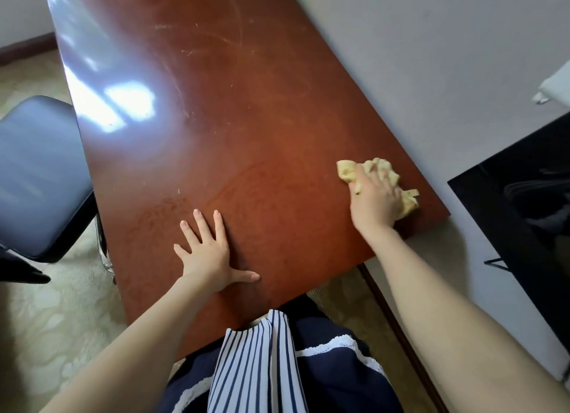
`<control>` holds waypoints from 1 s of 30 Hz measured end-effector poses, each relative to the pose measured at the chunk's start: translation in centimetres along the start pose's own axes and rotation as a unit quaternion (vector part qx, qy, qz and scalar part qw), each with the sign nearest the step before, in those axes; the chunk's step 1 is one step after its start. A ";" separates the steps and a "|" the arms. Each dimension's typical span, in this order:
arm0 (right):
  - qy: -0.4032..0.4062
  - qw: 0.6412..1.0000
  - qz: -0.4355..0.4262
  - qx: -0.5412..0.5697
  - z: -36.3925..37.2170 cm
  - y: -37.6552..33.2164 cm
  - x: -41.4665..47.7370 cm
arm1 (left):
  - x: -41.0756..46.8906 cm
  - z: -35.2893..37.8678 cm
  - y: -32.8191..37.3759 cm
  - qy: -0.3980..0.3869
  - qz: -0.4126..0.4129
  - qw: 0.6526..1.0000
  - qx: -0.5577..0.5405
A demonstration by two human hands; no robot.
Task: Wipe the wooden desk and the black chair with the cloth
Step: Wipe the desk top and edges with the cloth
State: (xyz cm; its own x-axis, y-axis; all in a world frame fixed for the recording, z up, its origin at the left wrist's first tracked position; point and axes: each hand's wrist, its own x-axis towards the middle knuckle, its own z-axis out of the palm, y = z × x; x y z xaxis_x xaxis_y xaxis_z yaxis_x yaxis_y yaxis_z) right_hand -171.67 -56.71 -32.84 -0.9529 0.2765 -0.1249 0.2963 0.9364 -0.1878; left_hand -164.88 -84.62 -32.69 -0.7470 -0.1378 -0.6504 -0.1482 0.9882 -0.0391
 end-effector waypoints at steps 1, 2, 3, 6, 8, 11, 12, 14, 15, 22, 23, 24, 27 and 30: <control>-0.007 0.999 -0.033 -0.006 0.5 -1.2 -1.0 | 0.0 -0.1 0.0 0.000 0.000 1.000 0.000; -0.018 0.998 -0.063 -0.009 1.1 -2.4 -2.2 | -0.1 -0.1 0.0 -0.001 -0.001 1.000 0.000; -0.030 0.995 -0.090 -0.011 1.6 -3.5 -3.4 | -0.1 -0.2 0.0 -0.001 0.000 1.000 0.001; -0.037 0.986 -0.164 -0.008 3.0 -5.0 -6.7 | -0.1 -0.3 0.0 0.001 0.002 1.000 0.006; -0.012 0.976 -0.219 0.006 3.2 -4.4 -8.3 | -0.1 -0.2 -0.1 0.006 0.004 1.000 0.007; 0.032 0.960 -0.277 0.016 3.0 -2.0 -9.7 | -0.1 -0.1 -0.4 0.009 0.006 1.000 0.008; 0.039 0.958 -0.283 0.012 2.9 -1.1 -10.0 | -0.1 -0.1 -0.4 0.010 0.006 1.000 0.008; 0.047 0.963 -0.264 0.012 2.7 0.7 -10.3 | -0.1 0.1 -0.5 0.013 0.007 1.000 0.008; 0.050 0.969 -0.243 0.011 2.6 1.5 -10.3 | -0.1 0.1 -0.6 0.015 0.008 1.000 0.008; 0.035 0.998 -0.045 0.003 0.4 6.9 -6.3 | -0.4 -0.2 -0.6 0.010 0.020 1.000 0.003; 0.035 0.999 -0.027 -0.003 0.0 7.4 -5.4 | -0.4 -0.2 -0.7 0.009 0.022 1.000 0.002; 0.035 0.999 -0.010 -0.005 -0.4 7.6 -4.4 | -0.5 -0.4 -0.7 0.009 0.025 1.000 0.002; 0.029 0.998 0.054 0.010 -1.5 7.2 -1.0 | -0.5 -0.7 -1.1 0.007 0.034 0.999 0.007; -0.006 0.995 0.102 0.011 -1.9 5.2 2.6 | -0.5 -1.2 -1.7 0.000 0.049 0.999 -0.004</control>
State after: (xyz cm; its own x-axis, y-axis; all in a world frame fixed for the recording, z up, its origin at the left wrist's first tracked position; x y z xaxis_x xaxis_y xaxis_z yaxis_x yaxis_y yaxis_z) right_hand -172.71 -50.71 -32.29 -0.8718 0.4576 -0.1750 0.4852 0.8560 -0.1787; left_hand -165.07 -86.36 -31.38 -0.7584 -0.0394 -0.6506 -0.0788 0.9964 0.0315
